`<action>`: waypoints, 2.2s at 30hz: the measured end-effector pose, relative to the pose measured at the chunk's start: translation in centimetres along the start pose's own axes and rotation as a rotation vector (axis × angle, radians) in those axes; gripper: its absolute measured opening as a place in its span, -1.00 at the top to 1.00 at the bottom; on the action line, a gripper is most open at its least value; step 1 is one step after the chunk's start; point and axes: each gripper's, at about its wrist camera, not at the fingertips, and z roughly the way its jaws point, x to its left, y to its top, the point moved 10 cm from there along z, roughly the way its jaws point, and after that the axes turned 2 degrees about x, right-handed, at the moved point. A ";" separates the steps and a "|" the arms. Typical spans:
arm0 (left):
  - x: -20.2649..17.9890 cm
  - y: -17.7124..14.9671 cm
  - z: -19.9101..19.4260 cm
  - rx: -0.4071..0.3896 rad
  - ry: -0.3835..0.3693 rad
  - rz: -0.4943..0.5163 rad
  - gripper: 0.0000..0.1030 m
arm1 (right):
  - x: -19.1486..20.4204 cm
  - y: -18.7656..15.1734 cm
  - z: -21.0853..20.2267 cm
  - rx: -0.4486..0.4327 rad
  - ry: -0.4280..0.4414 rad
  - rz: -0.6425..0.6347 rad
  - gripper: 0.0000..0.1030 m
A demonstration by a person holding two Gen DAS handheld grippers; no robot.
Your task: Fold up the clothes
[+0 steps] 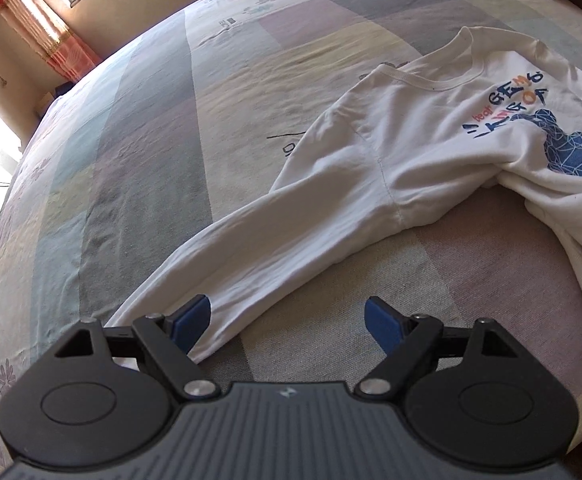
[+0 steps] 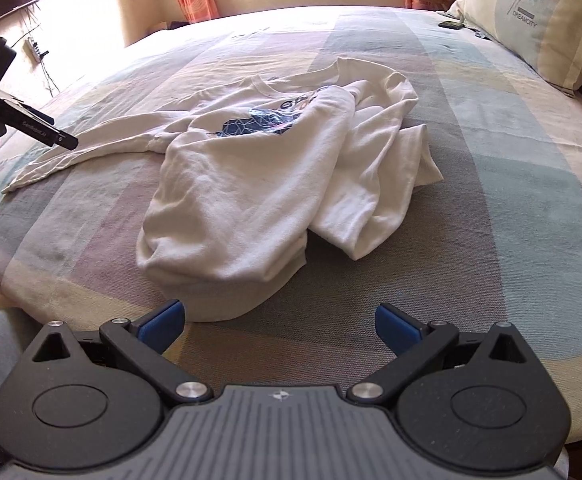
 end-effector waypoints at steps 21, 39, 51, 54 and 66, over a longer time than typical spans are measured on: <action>-4.9 2.3 -2.1 -0.054 -0.041 0.043 -0.64 | 0.0 -0.1 -1.2 -0.010 0.083 0.045 -1.00; -25.6 7.2 -3.4 -0.220 -0.443 0.058 -0.70 | -3.4 -0.3 0.0 -0.035 -0.057 0.013 -1.00; -24.6 3.7 -6.6 -0.260 -0.344 0.017 -0.76 | -9.5 5.5 3.2 -0.080 -0.204 -0.060 -1.00; -24.6 3.1 -7.6 -0.268 -0.372 0.010 -0.77 | -9.2 7.3 5.7 -0.059 -0.191 -0.088 -1.00; -24.2 2.3 -8.9 -0.298 -0.379 -0.015 -0.77 | -6.5 10.4 11.5 -0.016 -0.185 -0.164 -1.00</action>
